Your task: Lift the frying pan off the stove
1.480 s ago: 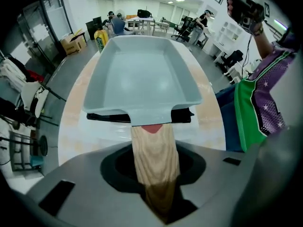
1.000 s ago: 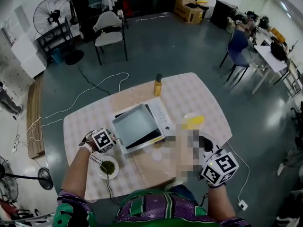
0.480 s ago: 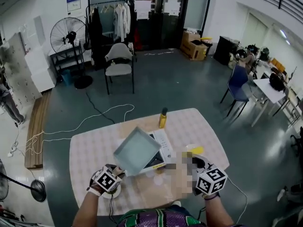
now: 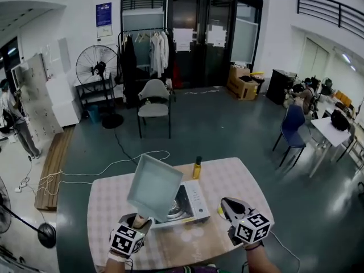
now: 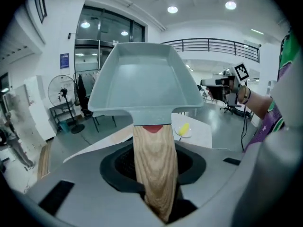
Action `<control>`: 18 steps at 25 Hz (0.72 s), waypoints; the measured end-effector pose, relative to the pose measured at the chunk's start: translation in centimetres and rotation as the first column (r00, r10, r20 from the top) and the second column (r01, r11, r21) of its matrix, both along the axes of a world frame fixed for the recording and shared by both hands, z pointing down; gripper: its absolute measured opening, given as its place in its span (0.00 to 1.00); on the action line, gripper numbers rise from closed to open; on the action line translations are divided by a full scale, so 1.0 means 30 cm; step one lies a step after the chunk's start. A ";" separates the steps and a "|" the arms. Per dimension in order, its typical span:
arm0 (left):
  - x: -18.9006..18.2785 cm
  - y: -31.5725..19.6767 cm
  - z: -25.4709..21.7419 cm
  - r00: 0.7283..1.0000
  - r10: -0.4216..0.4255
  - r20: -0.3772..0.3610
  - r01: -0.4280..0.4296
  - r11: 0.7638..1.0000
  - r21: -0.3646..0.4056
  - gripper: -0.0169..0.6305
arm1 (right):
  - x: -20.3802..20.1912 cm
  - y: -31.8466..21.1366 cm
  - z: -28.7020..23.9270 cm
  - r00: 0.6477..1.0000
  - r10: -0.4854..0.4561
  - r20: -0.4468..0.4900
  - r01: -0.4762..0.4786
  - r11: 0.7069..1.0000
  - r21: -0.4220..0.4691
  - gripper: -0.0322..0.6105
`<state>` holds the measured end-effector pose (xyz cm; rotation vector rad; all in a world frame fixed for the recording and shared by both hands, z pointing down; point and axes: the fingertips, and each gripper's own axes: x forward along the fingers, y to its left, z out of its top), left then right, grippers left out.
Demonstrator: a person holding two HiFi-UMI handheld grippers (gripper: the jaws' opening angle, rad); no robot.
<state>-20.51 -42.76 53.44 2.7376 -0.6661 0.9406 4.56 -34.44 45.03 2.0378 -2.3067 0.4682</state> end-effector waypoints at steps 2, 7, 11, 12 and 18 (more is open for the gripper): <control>0.014 0.006 -0.067 0.998 -0.049 -0.034 0.050 0.998 0.036 0.27 | 0.011 0.005 -0.053 1.000 -0.010 -0.004 0.010 0.999 0.042 0.06; 0.046 0.029 -0.201 0.973 -0.169 -0.158 0.187 0.976 0.108 0.27 | 0.047 0.025 -0.192 1.000 -0.029 -0.012 0.030 0.989 0.144 0.06; 0.080 0.060 -0.259 0.939 -0.244 -0.242 0.279 0.953 0.120 0.27 | 0.103 0.047 -0.262 0.999 -0.040 -0.010 0.041 0.979 0.198 0.06; 0.085 0.071 -0.270 0.931 -0.260 -0.257 0.298 0.947 0.119 0.27 | 0.122 0.058 -0.274 0.999 -0.037 -0.008 0.038 0.978 0.207 0.06; 0.078 0.081 -0.304 0.895 -0.335 -0.296 0.372 0.925 0.080 0.27 | 0.139 0.090 -0.291 0.998 -0.056 -0.008 0.056 0.971 0.231 0.06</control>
